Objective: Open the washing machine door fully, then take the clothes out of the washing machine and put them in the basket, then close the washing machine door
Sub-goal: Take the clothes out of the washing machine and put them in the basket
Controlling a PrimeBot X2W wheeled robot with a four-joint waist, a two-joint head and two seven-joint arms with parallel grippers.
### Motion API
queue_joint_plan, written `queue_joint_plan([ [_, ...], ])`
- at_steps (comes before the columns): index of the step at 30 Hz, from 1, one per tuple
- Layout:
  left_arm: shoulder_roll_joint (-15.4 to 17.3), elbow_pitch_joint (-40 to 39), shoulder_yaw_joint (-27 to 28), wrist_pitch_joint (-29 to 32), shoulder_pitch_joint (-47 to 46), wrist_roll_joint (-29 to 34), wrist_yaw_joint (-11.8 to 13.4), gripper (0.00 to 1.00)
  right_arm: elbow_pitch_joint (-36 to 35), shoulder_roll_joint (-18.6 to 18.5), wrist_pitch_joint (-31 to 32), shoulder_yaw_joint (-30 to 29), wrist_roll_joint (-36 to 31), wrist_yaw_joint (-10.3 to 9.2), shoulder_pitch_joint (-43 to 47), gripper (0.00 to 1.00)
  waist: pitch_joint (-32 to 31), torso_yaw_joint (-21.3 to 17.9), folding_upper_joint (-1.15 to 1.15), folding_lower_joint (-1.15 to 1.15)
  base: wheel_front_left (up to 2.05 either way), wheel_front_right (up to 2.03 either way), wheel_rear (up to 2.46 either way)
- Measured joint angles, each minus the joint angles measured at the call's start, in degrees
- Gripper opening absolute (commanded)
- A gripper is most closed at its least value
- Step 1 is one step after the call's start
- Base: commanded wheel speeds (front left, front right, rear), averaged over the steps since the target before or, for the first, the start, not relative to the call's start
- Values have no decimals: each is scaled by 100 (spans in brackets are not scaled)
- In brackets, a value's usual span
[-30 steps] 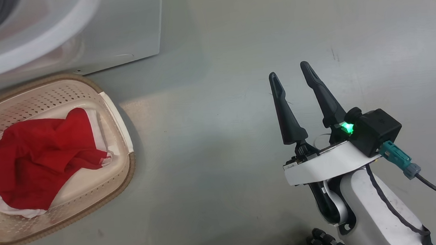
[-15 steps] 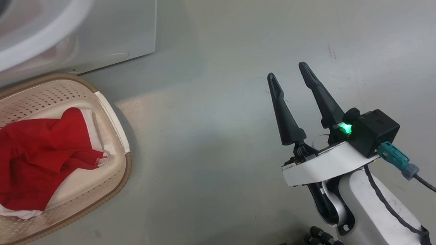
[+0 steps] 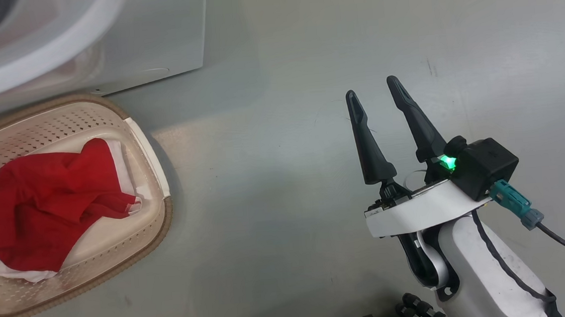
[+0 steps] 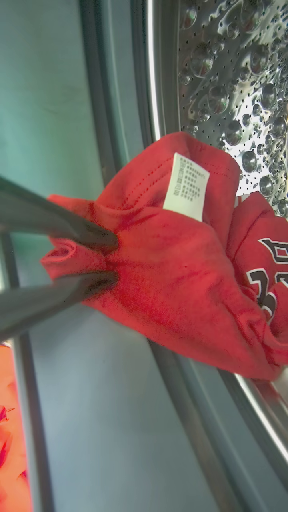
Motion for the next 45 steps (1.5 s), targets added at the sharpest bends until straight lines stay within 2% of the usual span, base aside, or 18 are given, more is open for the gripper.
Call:
queue_joint_plan([
  [8, -52, 82, -57, -125, -53, 0, 0, 0, 11, 0, 0, -22, 0, -2, -48, 100, -16, 33, 0, 0, 0, 0, 0],
  [20, -544, 159, -256, -1145, 29, -74, -7, 0, 170, -1, 0, -209, -35, -2, -49, 100, -381, 196, 0, 0, 0, 0, 0],
  [24, -810, 162, -335, -1688, 358, -203, -11, 0, 283, -2, 0, -328, -127, 5, -46, 100, -600, 311, 0, 0, 0, 0, 0],
  [36, -1376, 176, -620, -2624, 1101, -374, -65, 0, 534, -5, 0, -566, -333, 77, 147, 100, -1174, 693, 0, 0, 0, 0, 0],
  [45, -1571, 191, -708, -3160, 1785, -572, -110, 0, 700, -5, 0, -703, -416, 168, 447, 100, -1681, 1054, 0, 0, 0, 0, 0],
])
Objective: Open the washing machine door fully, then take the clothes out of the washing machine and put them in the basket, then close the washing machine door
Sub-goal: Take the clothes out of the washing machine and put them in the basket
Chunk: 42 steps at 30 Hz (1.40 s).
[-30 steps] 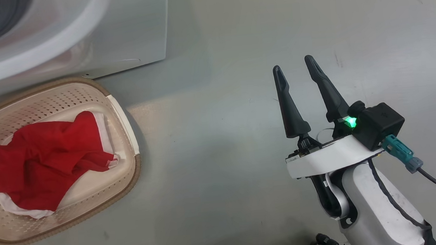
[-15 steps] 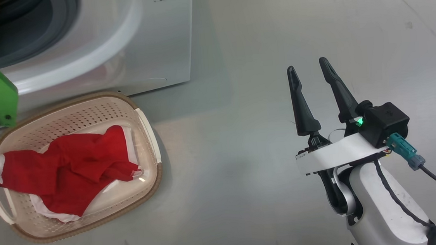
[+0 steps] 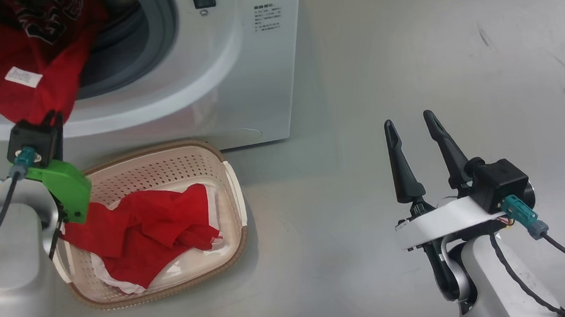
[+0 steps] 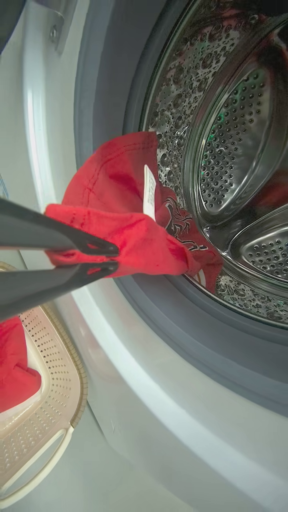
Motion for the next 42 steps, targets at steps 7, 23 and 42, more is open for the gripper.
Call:
queue_joint_plan([
  [7, -13, -29, -171, -181, 565, -56, -7, 0, 68, 1, 0, -103, -1, 93, 209, 100, -394, 236, 0, 0, 0, 0, 0],
  [23, -167, -2351, 276, -370, 1201, -728, -23, 0, 108, 1, 0, -182, -5, 209, 493, 100, -1008, 609, 0, 0, 0, 0, 0],
  [42, -250, -5297, 900, -377, 2022, -805, 254, 0, 89, 2, 0, -192, -26, 300, 587, 100, -1066, 551, 0, 0, 0, 0, 0],
])
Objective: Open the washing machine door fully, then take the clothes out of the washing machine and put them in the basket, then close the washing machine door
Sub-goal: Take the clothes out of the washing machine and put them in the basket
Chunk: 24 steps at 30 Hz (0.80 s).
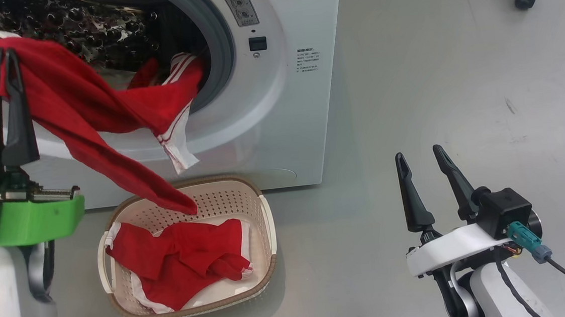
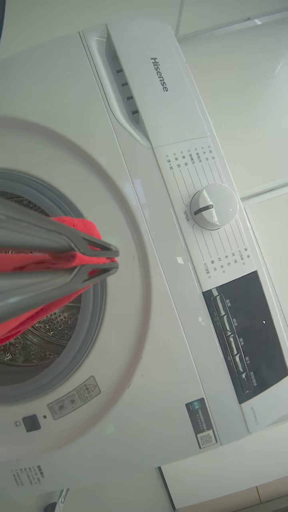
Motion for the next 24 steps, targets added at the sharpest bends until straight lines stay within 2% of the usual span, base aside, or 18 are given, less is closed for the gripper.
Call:
queue_joint_plan([
  [6, -8, -37, -74, -1, 443, 1, -8, 0, -30, 1, 0, 54, 1, 2, 2, 100, 49, -65, 0, 0, 0, 0, 0],
  [14, 56, 947, -509, 14, 1236, 45, -152, 0, -100, 1, 0, 77, 1, 1, -2, 100, 245, -169, 0, 0, 0, 0, 0],
  [24, 268, 1858, -959, 416, 1319, 165, -210, 0, -158, -1, 0, 160, 0, 0, -69, 100, 594, -316, 0, 0, 0, 0, 0],
])
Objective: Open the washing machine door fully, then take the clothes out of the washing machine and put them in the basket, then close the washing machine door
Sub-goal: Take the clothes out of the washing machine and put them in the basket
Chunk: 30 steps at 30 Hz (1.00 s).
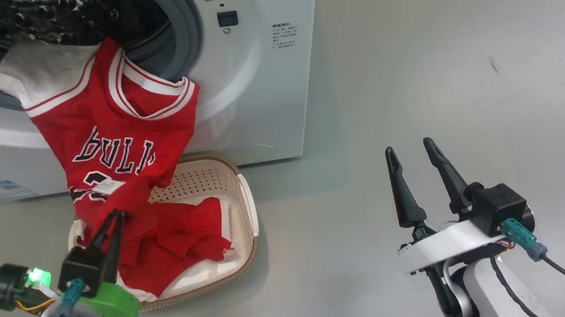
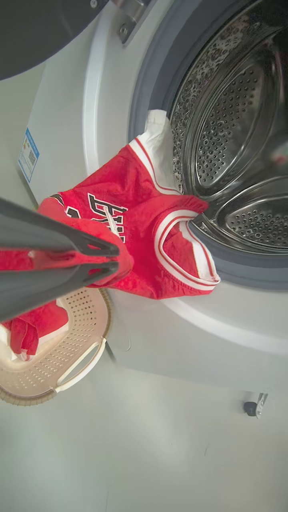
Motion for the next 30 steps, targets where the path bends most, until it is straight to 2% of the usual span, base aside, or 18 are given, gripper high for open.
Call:
queue_joint_plan([
  [13, 256, 1237, -453, 647, -430, 207, -49, 0, -166, 1, 0, 202, -31, -60, -263, 100, 643, -314, 0, 0, 0, 0, 0],
  [27, 566, 2126, -413, 1010, -1424, 145, -93, 0, -471, 1, 0, 337, -31, -220, -567, 100, 1574, -837, 0, 0, 0, 0, 0],
  [30, 609, 2241, -413, 1017, -1651, 137, -93, 0, -545, 2, 0, 357, -31, -309, -610, 100, 1781, -954, 0, 0, 0, 0, 0],
])
